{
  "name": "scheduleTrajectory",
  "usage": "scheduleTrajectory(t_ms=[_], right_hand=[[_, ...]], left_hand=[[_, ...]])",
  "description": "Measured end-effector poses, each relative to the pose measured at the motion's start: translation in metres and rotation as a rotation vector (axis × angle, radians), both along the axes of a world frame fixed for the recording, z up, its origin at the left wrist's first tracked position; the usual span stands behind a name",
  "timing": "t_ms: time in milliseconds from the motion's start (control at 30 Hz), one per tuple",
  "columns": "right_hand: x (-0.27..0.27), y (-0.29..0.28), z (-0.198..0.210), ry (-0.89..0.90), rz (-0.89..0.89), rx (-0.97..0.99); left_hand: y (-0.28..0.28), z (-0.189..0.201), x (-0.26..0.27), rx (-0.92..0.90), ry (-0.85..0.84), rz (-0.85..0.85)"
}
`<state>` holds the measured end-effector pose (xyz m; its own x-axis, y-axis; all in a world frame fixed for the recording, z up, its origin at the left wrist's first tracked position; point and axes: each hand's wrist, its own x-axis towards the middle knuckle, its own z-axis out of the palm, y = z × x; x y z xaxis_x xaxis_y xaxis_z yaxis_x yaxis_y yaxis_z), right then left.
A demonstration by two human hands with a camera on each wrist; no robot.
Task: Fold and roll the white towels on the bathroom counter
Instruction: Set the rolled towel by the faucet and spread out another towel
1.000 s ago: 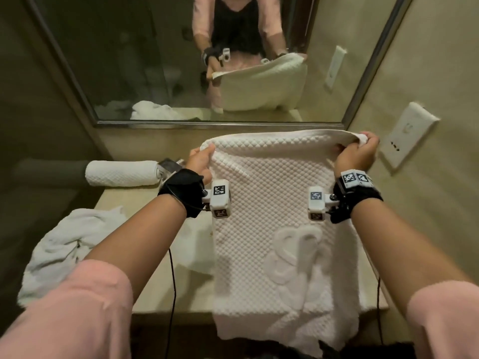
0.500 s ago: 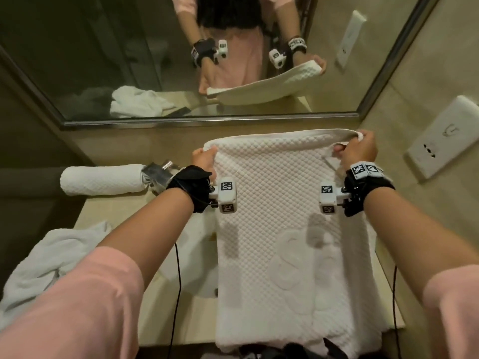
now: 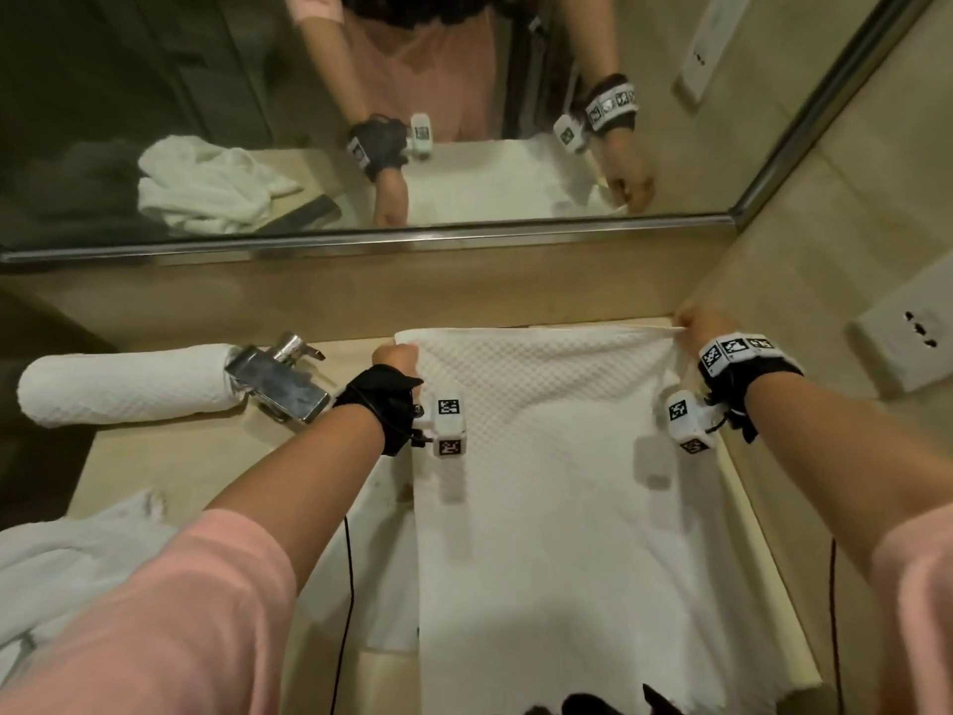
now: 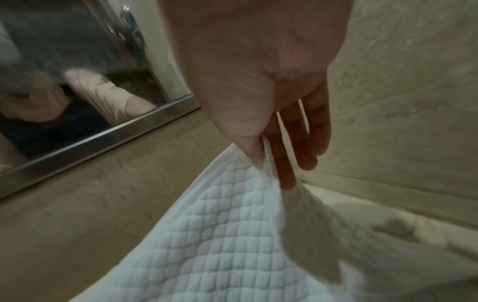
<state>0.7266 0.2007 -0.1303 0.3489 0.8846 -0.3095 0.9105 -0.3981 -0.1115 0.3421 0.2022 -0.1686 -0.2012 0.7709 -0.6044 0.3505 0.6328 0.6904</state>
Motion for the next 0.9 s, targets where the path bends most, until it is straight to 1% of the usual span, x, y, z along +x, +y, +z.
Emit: scheduleTrajectory(t_ms=[67,100,133,167,200,233,267,333,367,400,433,500,567,600,633,667,700,733,767,833,900], right_hand=[[0.007,0.004,-0.006,-0.059,0.015,0.025],[0.009,0.008,-0.011,-0.081,0.006,0.036],[0.011,0.009,-0.016,-0.106,-0.005,0.052],[0.012,0.011,-0.02,-0.131,-0.019,0.067],[0.012,0.014,-0.025,-0.158,-0.029,0.083],[0.011,0.015,-0.027,-0.173,-0.039,0.096],[0.01,0.017,-0.03,-0.172,-0.053,0.101],[0.01,0.018,-0.037,-0.158,-0.088,0.118],[0.01,0.017,-0.042,-0.137,-0.124,0.129],[0.009,0.016,-0.046,-0.099,-0.171,0.154],[0.008,0.014,-0.051,-0.049,-0.222,0.176],[0.006,0.008,-0.064,0.024,-0.311,0.193],[0.005,0.001,-0.073,0.069,-0.344,0.185],[0.005,-0.002,-0.079,0.083,-0.356,0.19],[0.005,-0.006,-0.084,0.09,-0.362,0.205],[0.006,-0.009,-0.089,0.093,-0.358,0.219],[0.007,-0.011,-0.095,0.098,-0.343,0.231],[0.007,-0.012,-0.1,0.107,-0.329,0.236],[0.008,-0.014,-0.105,0.122,-0.295,0.243],[0.006,-0.02,-0.112,0.132,-0.202,0.255],[0.001,-0.026,-0.114,0.101,-0.099,0.25]], left_hand=[[0.009,-0.001,0.001,-0.063,-0.013,0.069],[0.015,0.001,0.001,-0.106,-0.01,0.131],[0.019,-0.004,-0.003,-0.086,0.049,0.096],[0.018,-0.008,-0.003,-0.042,0.156,-0.029],[0.015,-0.011,0.0,-0.043,0.318,-0.161],[0.017,-0.015,0.002,-0.055,0.387,-0.217],[0.021,-0.02,0.002,-0.042,0.383,-0.26],[0.026,-0.027,0.002,-0.053,0.381,-0.205],[0.029,-0.034,0.002,-0.041,0.35,-0.199],[0.029,-0.041,0.0,-0.018,0.329,-0.237],[0.029,-0.043,-0.001,0.01,0.326,-0.235],[0.031,-0.045,0.0,-0.01,0.3,-0.192],[0.034,-0.046,0.001,-0.013,0.331,-0.259],[0.036,-0.047,0.001,-0.015,0.307,-0.237],[0.039,-0.049,0.001,-0.061,0.202,-0.163],[0.04,-0.052,0.0,-0.084,0.131,-0.094],[0.04,-0.058,-0.001,-0.079,0.145,-0.085],[0.038,-0.064,-0.001,-0.041,0.197,-0.099],[0.038,-0.069,-0.003,-0.034,0.22,-0.077],[0.038,-0.077,-0.006,-0.03,0.284,-0.106],[0.039,-0.08,-0.006,-0.025,0.339,-0.142]])
